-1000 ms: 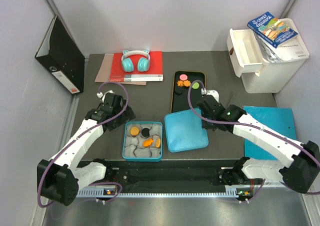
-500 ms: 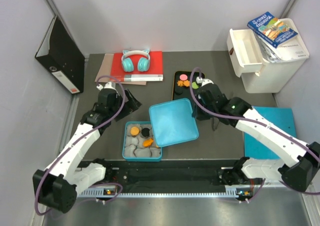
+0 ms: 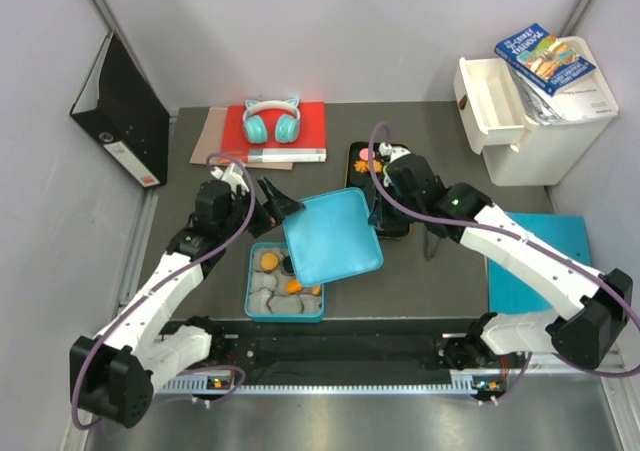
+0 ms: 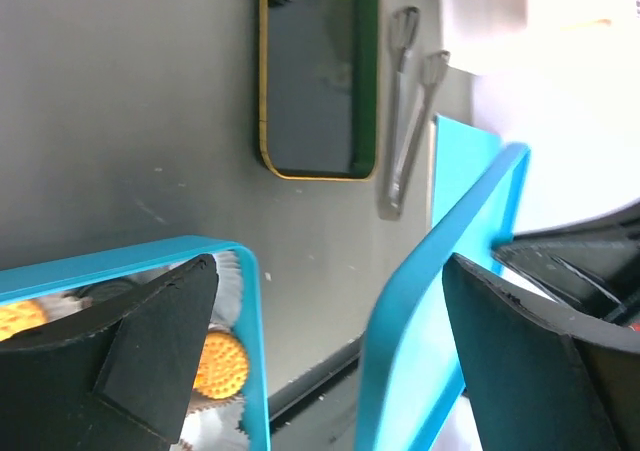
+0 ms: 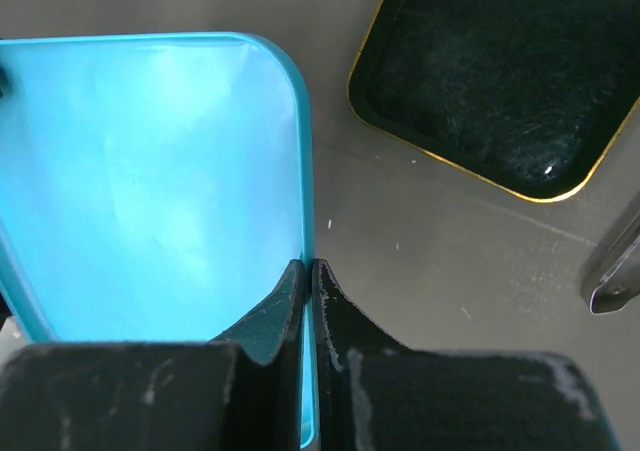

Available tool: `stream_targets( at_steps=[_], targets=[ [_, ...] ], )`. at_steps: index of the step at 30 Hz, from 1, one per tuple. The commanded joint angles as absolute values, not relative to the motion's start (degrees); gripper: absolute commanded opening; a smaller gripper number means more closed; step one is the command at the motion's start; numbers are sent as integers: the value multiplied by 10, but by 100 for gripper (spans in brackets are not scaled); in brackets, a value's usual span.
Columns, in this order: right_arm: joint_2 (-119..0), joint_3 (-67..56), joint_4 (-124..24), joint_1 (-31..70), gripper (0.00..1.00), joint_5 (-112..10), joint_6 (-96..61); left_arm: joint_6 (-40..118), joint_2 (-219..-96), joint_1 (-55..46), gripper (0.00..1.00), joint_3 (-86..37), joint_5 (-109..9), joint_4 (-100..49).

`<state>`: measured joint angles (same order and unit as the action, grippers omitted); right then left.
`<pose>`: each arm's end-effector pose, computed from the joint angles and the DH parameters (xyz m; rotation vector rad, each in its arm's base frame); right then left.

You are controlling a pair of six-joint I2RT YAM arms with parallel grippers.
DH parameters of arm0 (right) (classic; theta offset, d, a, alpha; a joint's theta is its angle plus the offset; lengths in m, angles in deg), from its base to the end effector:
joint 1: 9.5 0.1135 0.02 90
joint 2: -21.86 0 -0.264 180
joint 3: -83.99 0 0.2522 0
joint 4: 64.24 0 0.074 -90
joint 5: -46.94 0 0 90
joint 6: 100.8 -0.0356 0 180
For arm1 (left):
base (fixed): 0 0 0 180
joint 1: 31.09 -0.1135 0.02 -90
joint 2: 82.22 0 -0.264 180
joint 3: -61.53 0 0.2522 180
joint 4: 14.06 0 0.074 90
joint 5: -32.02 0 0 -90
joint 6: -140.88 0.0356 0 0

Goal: Pack the cookies

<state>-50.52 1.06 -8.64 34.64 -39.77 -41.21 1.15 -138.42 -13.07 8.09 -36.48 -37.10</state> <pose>0.1919 0.1834 0.3338 -0.2615 2.4136 0.5528 0.2066 -0.0809 0.2741 -0.3428 2.1487 -1.0960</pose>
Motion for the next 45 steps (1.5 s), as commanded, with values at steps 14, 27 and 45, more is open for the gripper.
stream_targets(
  at_steps=[14,27,45],
  targets=[
    [-522,-33,-131,351,0,-424,-406,-20,-1362,-132,27,124,-268,-228],
    [-500,-50,-102,351,47,-388,-396,17,-1371,-132,0,78,-302,-275],
    [-408,-7,-163,332,99,-322,-415,395,-1455,33,0,-239,-765,-484]
  ],
)
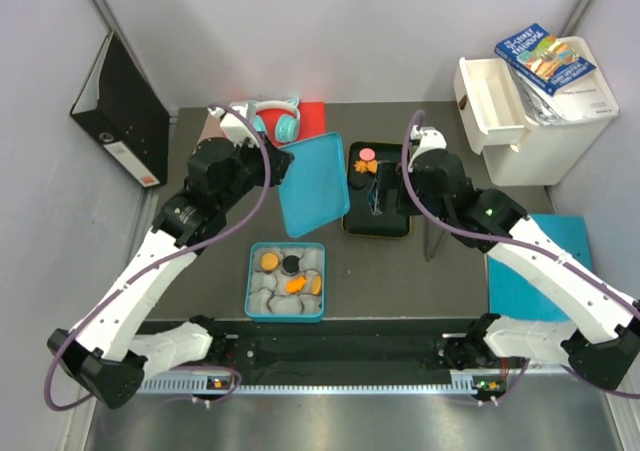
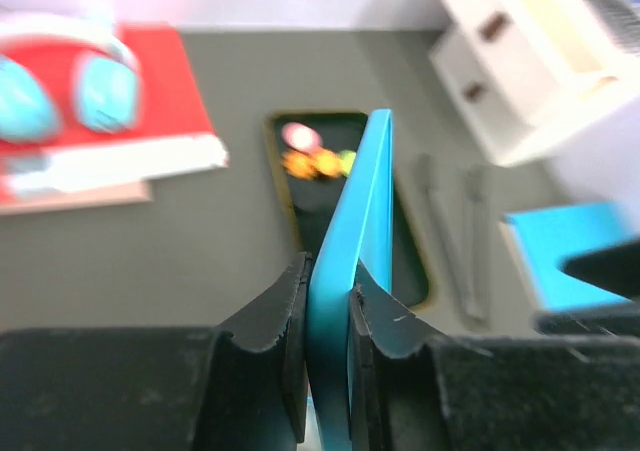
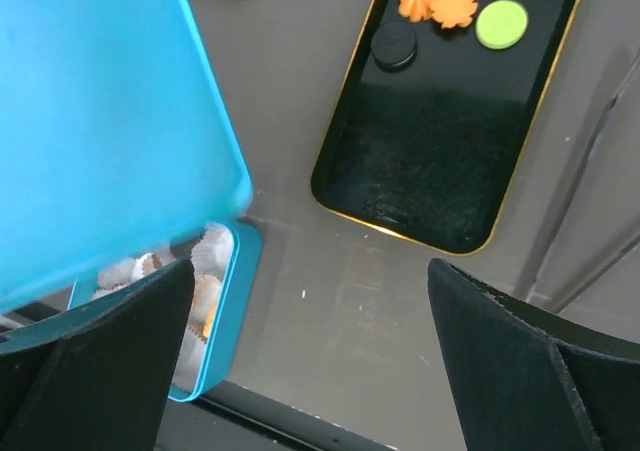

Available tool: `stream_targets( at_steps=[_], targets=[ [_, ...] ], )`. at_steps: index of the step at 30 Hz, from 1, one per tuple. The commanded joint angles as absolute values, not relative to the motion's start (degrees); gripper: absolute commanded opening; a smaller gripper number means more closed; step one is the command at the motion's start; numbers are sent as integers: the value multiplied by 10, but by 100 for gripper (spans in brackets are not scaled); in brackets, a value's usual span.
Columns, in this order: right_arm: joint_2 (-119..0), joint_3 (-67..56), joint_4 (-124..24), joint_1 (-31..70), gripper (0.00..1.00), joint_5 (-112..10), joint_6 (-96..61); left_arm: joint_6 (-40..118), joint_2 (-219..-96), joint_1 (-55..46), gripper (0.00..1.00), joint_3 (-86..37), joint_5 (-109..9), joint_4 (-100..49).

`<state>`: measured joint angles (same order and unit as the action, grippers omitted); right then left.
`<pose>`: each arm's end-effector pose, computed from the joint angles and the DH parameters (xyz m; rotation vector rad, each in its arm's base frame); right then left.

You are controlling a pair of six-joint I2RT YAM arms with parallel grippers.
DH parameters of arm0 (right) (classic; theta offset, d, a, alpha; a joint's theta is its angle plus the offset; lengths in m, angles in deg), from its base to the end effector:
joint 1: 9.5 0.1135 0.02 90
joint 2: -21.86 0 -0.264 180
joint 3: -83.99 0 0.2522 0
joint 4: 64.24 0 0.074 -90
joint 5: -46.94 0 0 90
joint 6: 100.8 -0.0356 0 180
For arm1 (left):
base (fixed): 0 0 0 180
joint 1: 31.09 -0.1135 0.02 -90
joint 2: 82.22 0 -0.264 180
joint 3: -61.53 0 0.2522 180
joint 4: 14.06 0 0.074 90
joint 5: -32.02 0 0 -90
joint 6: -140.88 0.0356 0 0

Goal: Pack the cookies

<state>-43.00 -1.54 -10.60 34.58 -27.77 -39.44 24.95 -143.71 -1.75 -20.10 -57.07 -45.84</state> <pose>0.1751 0.1565 0.3826 -0.1336 2.1546 0.4607 0.2073 -0.1172 0.4102 0.0663 1.8284 -0.7045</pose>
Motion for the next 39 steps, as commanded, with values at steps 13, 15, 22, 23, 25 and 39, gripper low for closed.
stream_targets(
  at_steps=[13,15,22,23,25,39],
  targets=[
    [-423,-40,-193,228,99,-449,-472,1115,-1591,400,0,-50,-1270,72],
    [-434,-40,-195,217,99,-485,-477,1185,-1612,417,0,3,-1279,214],
    [-464,12,-261,192,99,-603,-514,1367,-1640,473,0,72,-1250,414],
    [-470,18,-272,190,99,-616,-519,1376,-1641,477,0,80,-1245,425],
    [-480,31,-305,185,99,-653,-529,1400,-1644,490,0,89,-1230,456],
    [-564,25,-418,185,99,-754,-557,1445,-1691,521,0,100,-1210,512]
  ],
)
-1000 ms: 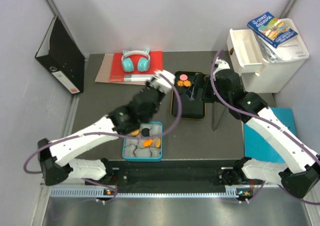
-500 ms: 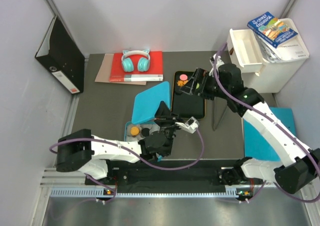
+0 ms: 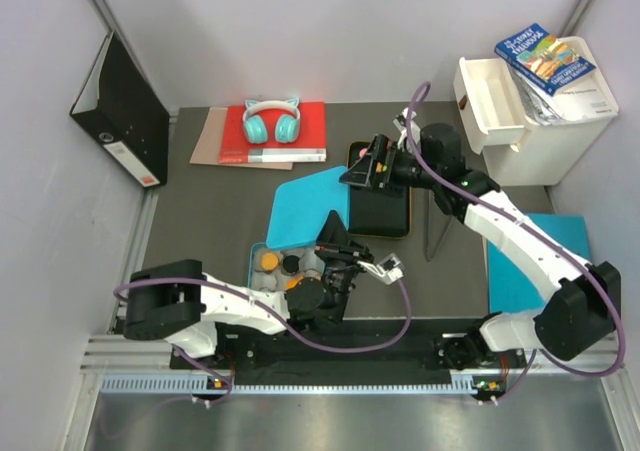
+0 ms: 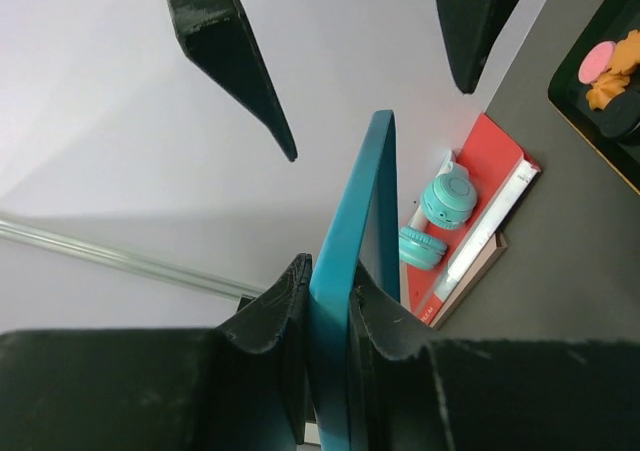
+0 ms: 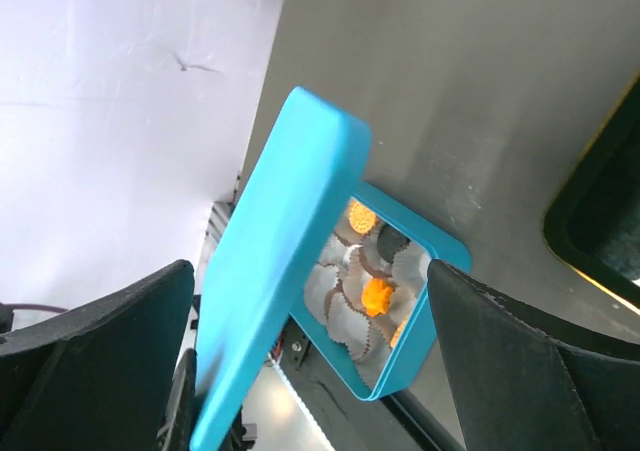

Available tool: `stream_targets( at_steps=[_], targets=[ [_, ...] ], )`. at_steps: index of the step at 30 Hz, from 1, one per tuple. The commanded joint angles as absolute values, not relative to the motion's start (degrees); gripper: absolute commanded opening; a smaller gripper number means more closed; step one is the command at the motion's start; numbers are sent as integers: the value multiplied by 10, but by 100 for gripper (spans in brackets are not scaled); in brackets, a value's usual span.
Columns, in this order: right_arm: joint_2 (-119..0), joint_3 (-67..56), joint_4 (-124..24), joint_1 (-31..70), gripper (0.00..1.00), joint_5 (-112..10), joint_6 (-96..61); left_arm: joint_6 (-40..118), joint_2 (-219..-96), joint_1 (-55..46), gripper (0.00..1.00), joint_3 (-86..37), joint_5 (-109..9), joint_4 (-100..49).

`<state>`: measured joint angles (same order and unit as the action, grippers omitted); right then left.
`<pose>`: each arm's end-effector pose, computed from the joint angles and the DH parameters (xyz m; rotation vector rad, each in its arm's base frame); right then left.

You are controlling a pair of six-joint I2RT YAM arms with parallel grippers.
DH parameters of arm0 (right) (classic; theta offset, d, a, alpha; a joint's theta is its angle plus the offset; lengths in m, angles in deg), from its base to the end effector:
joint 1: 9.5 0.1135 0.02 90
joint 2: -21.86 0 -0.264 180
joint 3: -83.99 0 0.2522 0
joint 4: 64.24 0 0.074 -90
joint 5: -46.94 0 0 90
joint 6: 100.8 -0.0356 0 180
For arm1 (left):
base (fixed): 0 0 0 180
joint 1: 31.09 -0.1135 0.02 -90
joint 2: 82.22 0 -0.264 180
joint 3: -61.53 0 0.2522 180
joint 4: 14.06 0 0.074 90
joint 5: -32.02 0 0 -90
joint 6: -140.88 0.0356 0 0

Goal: Pack the cookies

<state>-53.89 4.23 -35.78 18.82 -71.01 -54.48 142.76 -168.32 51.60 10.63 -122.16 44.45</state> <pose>0.2585 0.1582 0.3434 -0.0543 2.1866 1.2522 0.0687 -0.2839 0.2669 0.9963 1.0439 0.7801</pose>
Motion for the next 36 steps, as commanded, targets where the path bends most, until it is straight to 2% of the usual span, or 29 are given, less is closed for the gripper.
stream_targets(
  at_steps=[1,7,11,16,21,22,26,29,32,34,36],
  targets=[
    [-568,27,-421,185,98,-758,-561,1447,-1694,521,0,98,-1210,515],
    [-601,44,-433,184,84,-776,-566,1454,-1705,525,0,94,-1210,529],
    [-608,46,-431,184,68,-759,-565,1458,-1710,526,0,92,-1212,536],
    [-607,36,-389,185,54,-715,-543,1468,-1713,527,0,88,-1213,548],
    [-608,33,-365,184,29,-697,-532,1472,-1715,527,0,85,-1214,557],
    [-607,33,-365,184,20,-697,-531,1472,-1716,527,0,84,-1217,558],
    [-602,32,-368,185,4,-704,-531,1476,-1721,527,0,72,-1238,577],
    [-594,25,-373,185,0,-707,-531,1487,-1732,525,10,50,-1261,608],
    [-585,10,-372,184,0,-708,-530,1508,-1741,524,29,44,-1265,646],
    [-578,-4,-370,184,0,-708,-527,1518,-1745,523,47,40,-1273,667],
    [-571,-14,-370,179,0,-711,-528,1525,-1749,521,59,35,-1285,683]
  ],
)
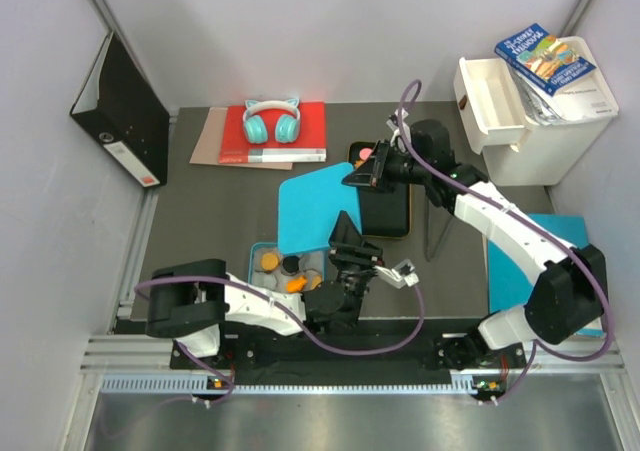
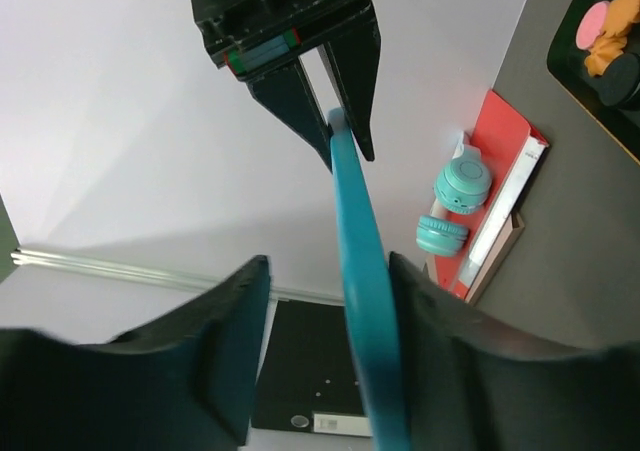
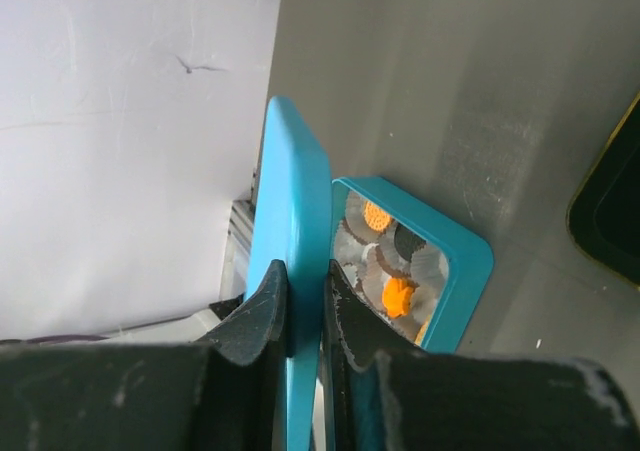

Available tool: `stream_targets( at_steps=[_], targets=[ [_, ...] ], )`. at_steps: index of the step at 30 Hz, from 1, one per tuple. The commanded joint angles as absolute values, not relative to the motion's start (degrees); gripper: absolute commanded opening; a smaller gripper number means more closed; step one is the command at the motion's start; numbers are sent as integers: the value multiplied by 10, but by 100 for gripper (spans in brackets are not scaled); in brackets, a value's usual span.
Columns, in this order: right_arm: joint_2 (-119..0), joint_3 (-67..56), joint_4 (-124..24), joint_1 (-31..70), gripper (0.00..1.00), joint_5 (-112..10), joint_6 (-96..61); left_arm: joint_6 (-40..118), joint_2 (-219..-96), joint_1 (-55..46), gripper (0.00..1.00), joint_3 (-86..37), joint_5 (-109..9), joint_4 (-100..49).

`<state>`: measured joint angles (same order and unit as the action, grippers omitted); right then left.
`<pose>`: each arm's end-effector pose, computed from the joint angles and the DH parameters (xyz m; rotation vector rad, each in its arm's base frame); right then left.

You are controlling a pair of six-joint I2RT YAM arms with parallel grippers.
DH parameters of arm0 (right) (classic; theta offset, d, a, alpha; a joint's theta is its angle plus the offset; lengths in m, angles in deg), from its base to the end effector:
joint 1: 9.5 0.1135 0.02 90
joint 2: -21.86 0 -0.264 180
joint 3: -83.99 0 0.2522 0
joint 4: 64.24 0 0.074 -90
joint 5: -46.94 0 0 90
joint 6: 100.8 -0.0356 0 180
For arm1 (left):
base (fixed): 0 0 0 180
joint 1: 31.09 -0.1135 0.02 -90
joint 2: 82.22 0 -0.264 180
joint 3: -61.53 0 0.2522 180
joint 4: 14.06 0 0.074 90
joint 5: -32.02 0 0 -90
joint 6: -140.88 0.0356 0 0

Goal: Pack the cookies

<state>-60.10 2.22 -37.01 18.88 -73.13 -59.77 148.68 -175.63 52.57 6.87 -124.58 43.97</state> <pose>0.2804 0.1717 0.3258 0.0406 2.2728 1.3225 0.0673 -0.3100 0.2483 1.1174 1.0082 0.9115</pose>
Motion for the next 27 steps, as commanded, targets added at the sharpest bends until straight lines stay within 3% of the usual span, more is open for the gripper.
stream_targets(
  at_steps=[1,8,18,21,24,25,26,27],
  targets=[
    [-567,-18,-376,177,0,-713,-528,1528,-1751,521,69,34,-1289,694],
    [-528,-32,-379,140,0,-725,-539,1498,-1733,511,91,21,-1327,694],
    [-445,-29,-385,18,0,-736,-566,1345,-1640,478,98,50,-1410,628],
    [-429,-21,-379,10,0,-725,-562,1203,-1583,462,98,61,-1432,484],
    [-407,-2,-386,10,0,-715,-566,943,-1505,439,98,45,-1430,182],
    [-399,1,-388,10,0,-716,-566,846,-1485,421,98,30,-1419,-73],
    [-397,6,-388,10,0,-715,-567,625,-1454,408,98,-16,-1399,-197],
    [-394,8,-388,10,0,-715,-567,527,-1444,391,98,-38,-1362,-297]
  ],
)
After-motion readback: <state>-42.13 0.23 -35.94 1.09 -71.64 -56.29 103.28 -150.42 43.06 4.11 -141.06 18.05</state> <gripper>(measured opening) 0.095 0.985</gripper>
